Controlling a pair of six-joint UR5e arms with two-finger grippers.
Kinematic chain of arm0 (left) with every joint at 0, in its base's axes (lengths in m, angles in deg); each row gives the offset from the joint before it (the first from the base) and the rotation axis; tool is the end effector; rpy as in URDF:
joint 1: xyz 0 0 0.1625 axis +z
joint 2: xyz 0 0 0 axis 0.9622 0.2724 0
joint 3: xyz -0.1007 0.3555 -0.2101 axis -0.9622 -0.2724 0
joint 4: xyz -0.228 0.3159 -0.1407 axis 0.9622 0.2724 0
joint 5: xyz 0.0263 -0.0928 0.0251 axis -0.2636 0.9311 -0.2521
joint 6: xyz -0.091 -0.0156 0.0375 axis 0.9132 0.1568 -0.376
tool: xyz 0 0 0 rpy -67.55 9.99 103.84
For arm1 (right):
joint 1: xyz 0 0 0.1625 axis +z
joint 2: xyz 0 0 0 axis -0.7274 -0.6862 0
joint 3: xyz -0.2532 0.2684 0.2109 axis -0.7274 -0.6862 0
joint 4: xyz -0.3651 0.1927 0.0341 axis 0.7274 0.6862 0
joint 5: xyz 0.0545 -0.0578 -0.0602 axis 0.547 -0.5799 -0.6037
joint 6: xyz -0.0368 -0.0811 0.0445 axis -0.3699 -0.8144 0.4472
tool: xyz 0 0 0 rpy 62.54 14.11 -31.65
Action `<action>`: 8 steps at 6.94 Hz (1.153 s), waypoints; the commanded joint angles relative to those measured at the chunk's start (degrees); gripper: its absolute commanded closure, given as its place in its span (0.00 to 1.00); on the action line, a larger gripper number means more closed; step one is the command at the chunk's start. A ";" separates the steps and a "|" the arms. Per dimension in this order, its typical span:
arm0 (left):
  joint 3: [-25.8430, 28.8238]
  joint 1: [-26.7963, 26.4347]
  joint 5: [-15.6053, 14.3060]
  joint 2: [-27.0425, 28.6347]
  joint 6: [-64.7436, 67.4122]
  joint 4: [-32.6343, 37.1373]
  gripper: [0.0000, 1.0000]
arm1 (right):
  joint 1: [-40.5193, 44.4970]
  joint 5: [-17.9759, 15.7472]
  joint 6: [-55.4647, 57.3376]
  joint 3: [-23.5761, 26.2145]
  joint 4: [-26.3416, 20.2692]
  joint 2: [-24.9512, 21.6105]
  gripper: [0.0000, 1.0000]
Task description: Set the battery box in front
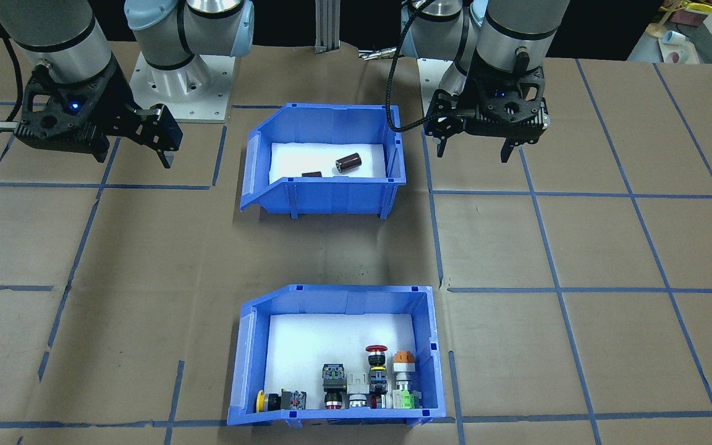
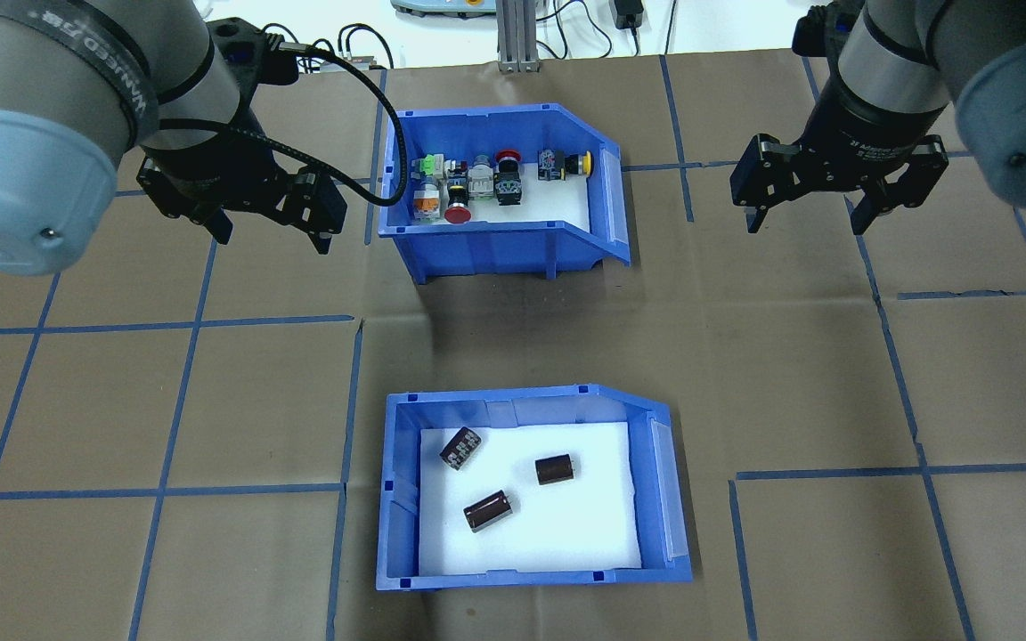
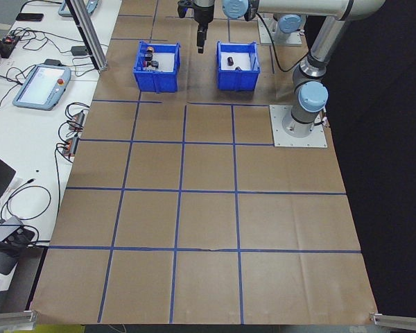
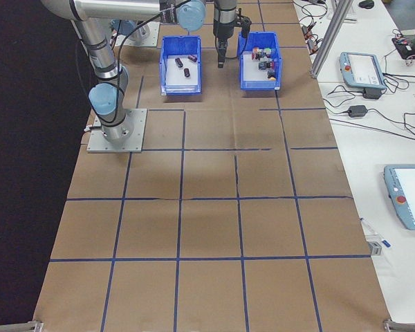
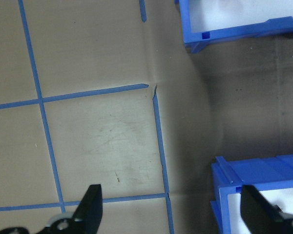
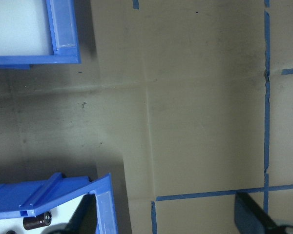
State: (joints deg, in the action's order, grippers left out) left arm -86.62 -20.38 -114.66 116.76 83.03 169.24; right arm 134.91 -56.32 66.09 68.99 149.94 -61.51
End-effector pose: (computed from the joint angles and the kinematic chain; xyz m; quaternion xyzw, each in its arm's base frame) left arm -0.1676 -0.4618 0.4748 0.0568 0.9981 -0.0177 0.0153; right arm 0.1178 -0.4853 0.4701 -0.0391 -0.9992 -0.0035 0.0038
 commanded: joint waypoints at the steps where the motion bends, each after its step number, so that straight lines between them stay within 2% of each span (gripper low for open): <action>1: -0.84 0.00 2.58 -0.48 7.79 -0.05 0.02 | 0.26 0.61 -0.51 -0.41 2.91 1.60 0.00; 4: -3.64 -0.87 2.67 -2.75 36.24 0.39 0.02 | 1.05 0.79 -15.59 -7.16 2.14 7.83 0.00; 7: -11.54 -7.09 2.41 -8.20 56.63 -0.49 0.02 | 4.99 0.70 -25.27 -16.81 2.22 17.58 0.00; 8: -14.35 -10.69 2.23 -9.69 63.86 -0.75 0.02 | 6.66 0.70 -30.44 -20.94 2.14 21.61 0.00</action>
State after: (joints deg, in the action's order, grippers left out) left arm -97.57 -27.34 -112.28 109.05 137.69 168.77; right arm 139.58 -55.61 41.13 52.82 152.12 -44.54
